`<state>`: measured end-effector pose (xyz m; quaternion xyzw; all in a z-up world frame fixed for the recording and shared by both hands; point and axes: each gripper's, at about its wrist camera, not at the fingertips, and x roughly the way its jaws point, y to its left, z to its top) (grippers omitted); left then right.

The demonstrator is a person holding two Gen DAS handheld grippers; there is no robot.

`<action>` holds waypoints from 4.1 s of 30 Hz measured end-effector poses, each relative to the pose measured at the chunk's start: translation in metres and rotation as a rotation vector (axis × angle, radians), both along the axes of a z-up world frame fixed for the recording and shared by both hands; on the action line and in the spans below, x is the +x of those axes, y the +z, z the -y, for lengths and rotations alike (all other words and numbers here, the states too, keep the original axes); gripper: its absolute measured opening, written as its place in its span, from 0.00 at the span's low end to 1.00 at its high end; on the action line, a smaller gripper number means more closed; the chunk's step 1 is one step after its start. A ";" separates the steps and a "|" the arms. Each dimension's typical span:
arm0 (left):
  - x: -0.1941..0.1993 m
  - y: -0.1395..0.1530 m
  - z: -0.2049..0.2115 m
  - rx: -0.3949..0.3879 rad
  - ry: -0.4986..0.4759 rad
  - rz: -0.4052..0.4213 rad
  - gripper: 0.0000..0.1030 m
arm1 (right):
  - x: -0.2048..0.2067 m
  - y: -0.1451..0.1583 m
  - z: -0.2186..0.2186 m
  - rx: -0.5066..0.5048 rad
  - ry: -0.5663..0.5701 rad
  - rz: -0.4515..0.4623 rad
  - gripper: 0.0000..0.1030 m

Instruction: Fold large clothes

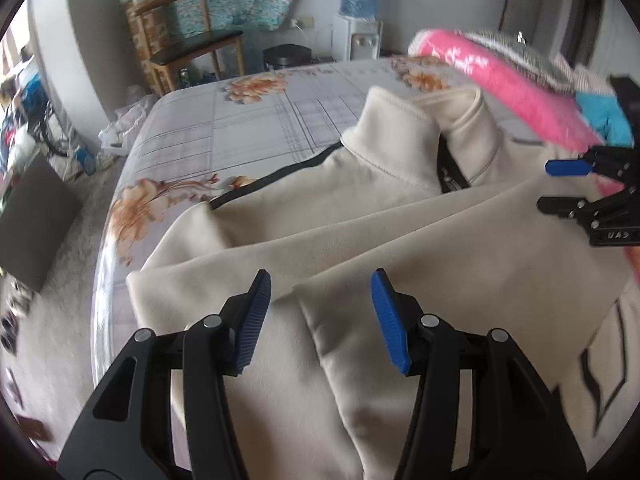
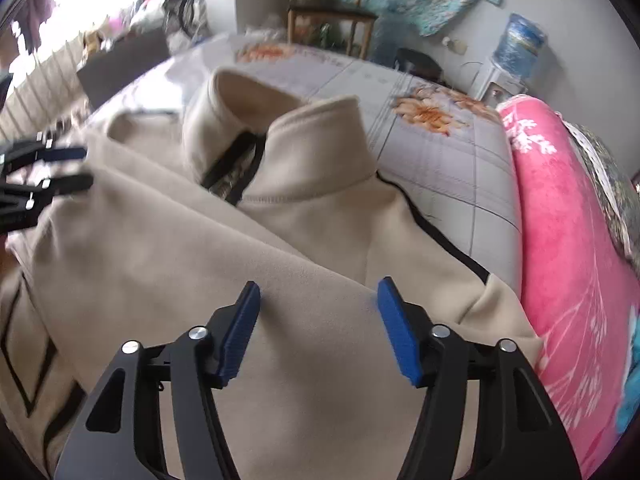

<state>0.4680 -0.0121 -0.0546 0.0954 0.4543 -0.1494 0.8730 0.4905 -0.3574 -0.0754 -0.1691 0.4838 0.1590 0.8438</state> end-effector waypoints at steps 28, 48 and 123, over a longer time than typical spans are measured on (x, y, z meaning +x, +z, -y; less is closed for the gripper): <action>-0.028 0.022 -0.002 0.113 -0.048 0.181 0.18 | -0.041 0.036 0.038 0.095 -0.094 0.145 0.15; -0.096 0.007 -0.035 -0.019 0.002 -0.008 0.35 | -0.161 0.020 0.077 -0.024 -0.098 0.024 0.49; -0.418 -0.025 -0.172 -0.502 0.322 0.013 0.46 | -0.326 -0.035 -0.019 0.249 -0.376 0.059 0.81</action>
